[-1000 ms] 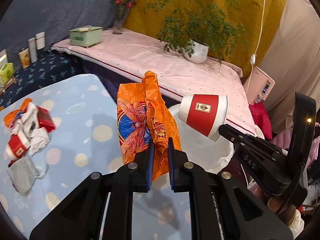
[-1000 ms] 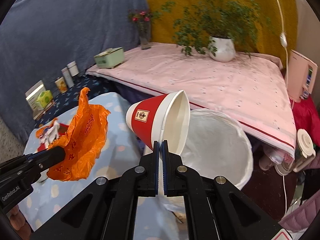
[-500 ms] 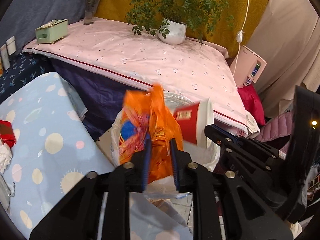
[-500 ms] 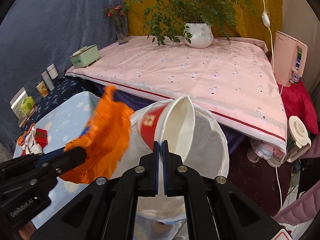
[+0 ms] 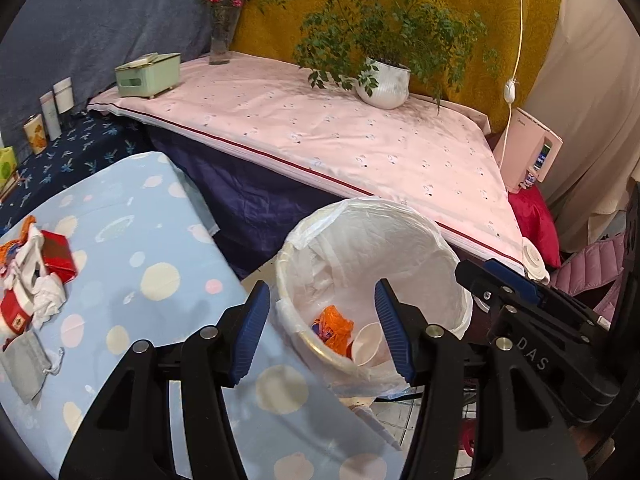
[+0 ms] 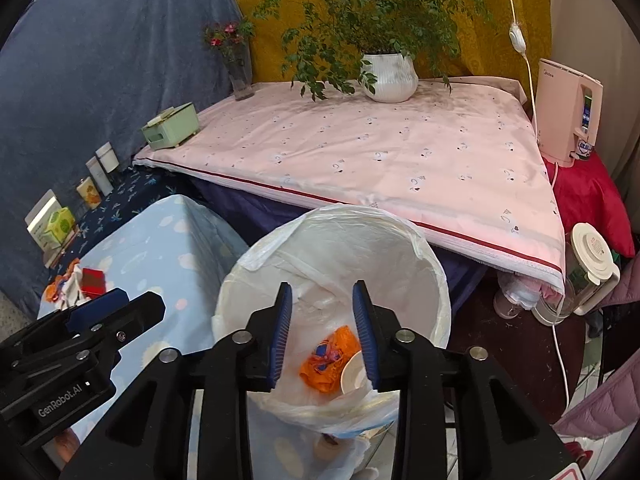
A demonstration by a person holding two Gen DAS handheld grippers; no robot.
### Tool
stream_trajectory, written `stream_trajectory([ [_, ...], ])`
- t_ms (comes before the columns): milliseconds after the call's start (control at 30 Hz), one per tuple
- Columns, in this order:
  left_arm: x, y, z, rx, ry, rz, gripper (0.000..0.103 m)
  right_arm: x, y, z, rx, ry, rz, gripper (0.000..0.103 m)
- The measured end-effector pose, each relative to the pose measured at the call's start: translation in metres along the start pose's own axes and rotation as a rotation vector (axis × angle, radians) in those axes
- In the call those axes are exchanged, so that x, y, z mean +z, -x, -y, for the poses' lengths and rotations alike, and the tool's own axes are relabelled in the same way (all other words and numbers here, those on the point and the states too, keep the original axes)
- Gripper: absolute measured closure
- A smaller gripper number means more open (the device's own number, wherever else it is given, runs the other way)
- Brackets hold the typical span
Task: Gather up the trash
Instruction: 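Move both tools back over the table toward the pouch and scrunchie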
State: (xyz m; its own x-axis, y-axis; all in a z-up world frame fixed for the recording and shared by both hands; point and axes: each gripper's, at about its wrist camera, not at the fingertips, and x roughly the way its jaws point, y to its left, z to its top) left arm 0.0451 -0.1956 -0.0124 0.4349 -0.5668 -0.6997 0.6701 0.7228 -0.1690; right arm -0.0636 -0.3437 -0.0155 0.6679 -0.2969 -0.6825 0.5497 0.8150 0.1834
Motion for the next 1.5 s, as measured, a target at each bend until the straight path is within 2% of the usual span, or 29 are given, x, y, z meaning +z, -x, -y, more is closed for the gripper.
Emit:
stream_trajectory([
  [100, -0.004, 0.016, -0.008, 0.013, 0.019, 0.015, 0.048, -0.002, 0.01, -0.011, 0.018, 0.006, 0.003, 0.065],
  [167, -0.008, 0.025, -0.013, 0.028, 0.03, 0.023, 0.043, -0.004, 0.015, -0.017, 0.026, 0.01, 0.001, 0.063],
  [500, -0.024, 0.06, -0.032, 0.05, 0.072, 0.053, 0.039, -0.012, 0.039, -0.043, 0.035, 0.054, 0.021, 0.062],
  [1267, -0.037, 0.059, -0.076, 0.11, 0.167, 0.035, 0.036, -0.008, 0.019, -0.093, 0.088, 0.139, -0.001, 0.06],
  [1300, -0.037, 0.059, -0.082, 0.117, 0.178, 0.036, 0.035, -0.007, 0.017, -0.096, 0.094, 0.142, -0.002, 0.057],
  [1367, -0.04, 0.062, -0.094, 0.149, 0.201, 0.044, 0.024, -0.007, 0.014, -0.105, 0.101, 0.149, -0.001, 0.052],
  [1500, -0.048, 0.067, -0.128, 0.21, 0.25, 0.048, 0.018, -0.011, 0.006, -0.132, 0.137, 0.176, -0.013, 0.047],
])
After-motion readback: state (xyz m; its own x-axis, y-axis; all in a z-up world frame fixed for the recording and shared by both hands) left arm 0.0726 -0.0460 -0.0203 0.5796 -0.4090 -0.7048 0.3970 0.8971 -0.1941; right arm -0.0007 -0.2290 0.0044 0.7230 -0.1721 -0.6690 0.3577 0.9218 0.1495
